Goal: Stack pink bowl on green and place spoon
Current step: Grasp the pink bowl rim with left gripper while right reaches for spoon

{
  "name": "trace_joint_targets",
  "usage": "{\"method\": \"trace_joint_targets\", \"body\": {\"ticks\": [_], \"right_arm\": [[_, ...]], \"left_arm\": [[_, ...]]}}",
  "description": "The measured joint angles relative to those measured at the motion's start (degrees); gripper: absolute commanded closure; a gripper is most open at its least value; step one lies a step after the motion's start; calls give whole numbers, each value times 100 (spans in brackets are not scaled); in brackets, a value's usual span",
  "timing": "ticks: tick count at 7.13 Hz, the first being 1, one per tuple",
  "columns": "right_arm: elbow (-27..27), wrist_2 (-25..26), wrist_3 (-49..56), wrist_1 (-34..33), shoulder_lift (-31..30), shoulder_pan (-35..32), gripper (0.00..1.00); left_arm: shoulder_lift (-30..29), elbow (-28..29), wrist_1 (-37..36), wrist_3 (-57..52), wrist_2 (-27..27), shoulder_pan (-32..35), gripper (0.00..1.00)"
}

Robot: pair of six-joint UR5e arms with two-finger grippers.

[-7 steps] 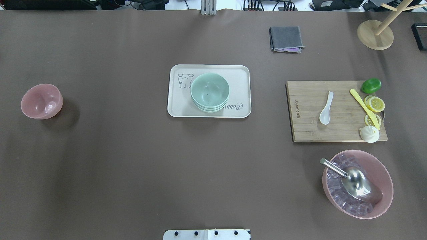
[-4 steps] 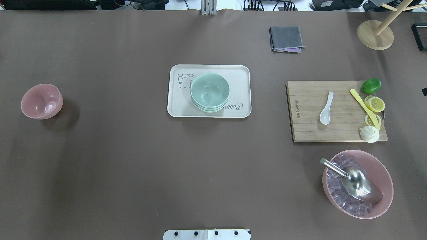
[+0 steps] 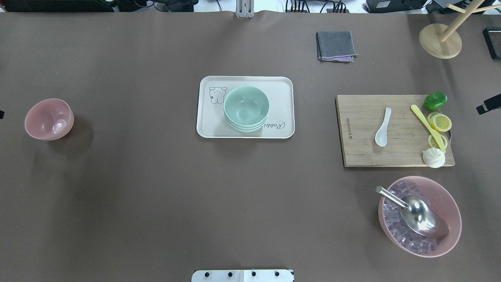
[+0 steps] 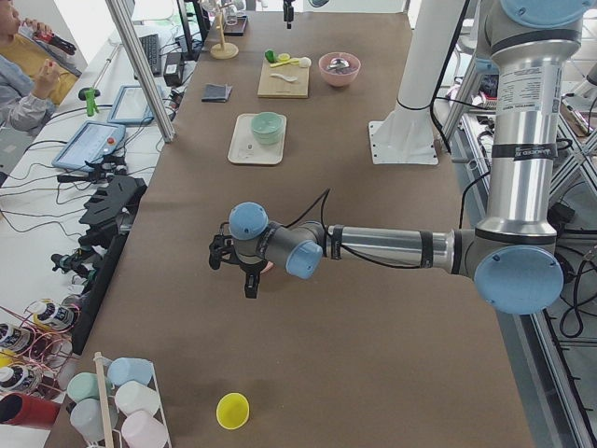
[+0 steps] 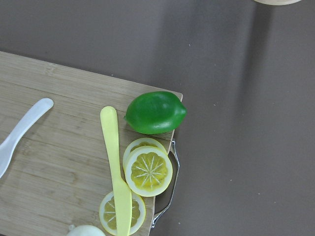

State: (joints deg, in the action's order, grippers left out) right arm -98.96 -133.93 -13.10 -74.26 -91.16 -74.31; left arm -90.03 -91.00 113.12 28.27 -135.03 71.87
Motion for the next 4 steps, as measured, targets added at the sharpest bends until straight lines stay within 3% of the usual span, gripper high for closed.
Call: {"method": "trace_joint_targets", "body": {"ticks": [2,4], "right_arm": [[58,220,-342,8,148,386,0],[107,458,-668,10,298,731,0]], "left_arm": [[-138,110,14,204,209,-516,8],[-403,428,28,335,376,-715,26]]}}
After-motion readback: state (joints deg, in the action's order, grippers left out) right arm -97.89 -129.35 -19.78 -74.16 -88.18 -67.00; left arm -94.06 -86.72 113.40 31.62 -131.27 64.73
